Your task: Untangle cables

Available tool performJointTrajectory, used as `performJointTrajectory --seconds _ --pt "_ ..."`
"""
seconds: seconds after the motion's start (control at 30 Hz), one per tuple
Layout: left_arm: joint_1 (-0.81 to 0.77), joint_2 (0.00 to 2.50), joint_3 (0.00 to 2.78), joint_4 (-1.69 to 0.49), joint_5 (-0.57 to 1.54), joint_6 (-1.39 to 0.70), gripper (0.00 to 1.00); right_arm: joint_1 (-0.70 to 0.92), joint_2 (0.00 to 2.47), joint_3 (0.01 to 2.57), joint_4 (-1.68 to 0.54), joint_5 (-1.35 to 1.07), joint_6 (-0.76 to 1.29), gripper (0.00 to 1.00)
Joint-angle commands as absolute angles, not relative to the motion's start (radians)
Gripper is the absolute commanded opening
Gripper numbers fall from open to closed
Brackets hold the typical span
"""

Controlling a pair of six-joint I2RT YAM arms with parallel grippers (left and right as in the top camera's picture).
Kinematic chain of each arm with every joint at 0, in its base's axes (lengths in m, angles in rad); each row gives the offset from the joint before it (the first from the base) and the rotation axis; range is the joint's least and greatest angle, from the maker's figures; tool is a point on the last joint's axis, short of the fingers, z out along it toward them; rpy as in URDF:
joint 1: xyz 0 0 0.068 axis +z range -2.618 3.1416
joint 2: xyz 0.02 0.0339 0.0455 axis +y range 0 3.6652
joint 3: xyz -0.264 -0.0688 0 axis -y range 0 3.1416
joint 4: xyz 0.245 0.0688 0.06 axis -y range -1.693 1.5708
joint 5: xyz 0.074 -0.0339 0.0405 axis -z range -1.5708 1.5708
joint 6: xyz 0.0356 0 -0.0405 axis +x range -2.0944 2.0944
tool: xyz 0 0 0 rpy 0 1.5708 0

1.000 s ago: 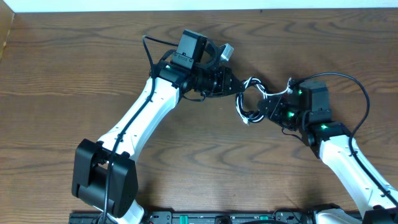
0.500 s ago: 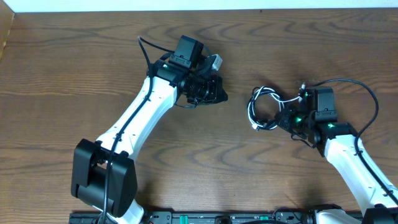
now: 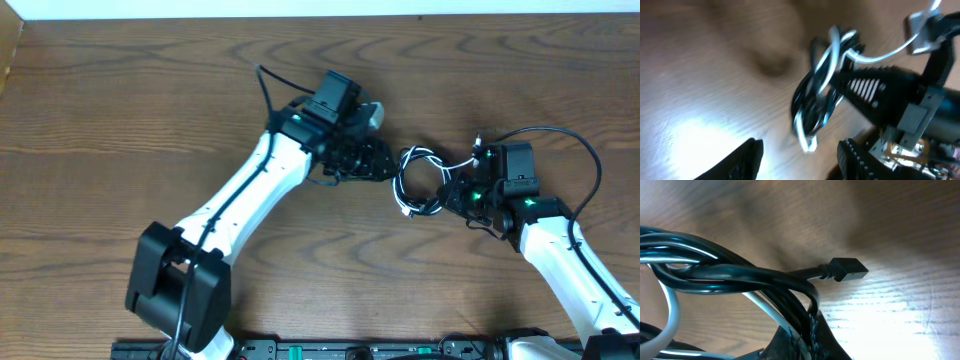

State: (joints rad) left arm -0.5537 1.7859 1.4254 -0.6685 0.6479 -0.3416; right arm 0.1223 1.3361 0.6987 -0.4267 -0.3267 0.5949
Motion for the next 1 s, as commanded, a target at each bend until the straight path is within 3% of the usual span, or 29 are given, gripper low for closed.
performJointTrajectory --seconds 0.0,0.4,0.5,0.57,0.6,0.73,0.8,0.97 --pt "-0.564 1.801 1.428 -0.601 0.643 -0.361 0.52 0.126 1.322 0.705 -0.439 -0.347 0.605 0.01" --pt "-0.609 1.898 1.427 -0.532 0.545 -0.361 0.47 0.126 1.322 0.705 -0.442 -0.347 0.604 0.01" --pt "-0.613 1.938 1.427 -0.532 0.554 -0.361 0.34 0.126 1.322 0.705 -0.442 -0.347 0.604 0.01" --pt "-0.613 1.961 1.427 -0.532 0.561 -0.361 0.12 0.126 1.322 0.705 -0.442 -0.347 0.600 0.01" --pt "-0.613 1.969 1.427 -0.532 0.561 -0.361 0.08 0.126 1.322 0.705 -0.443 -0.346 0.596 0.01" --pt "-0.606 1.972 1.427 -0.495 0.569 -0.352 0.08 0.126 1.322 0.705 -0.467 -0.315 0.597 0.01" --pt "-0.594 1.964 1.427 -0.450 0.630 -0.353 0.07 0.126 1.322 0.705 -0.477 -0.265 0.597 0.01" --pt "-0.547 1.954 1.427 -0.284 1.023 -0.368 0.07 0.126 1.322 0.705 -0.475 -0.159 0.596 0.01"
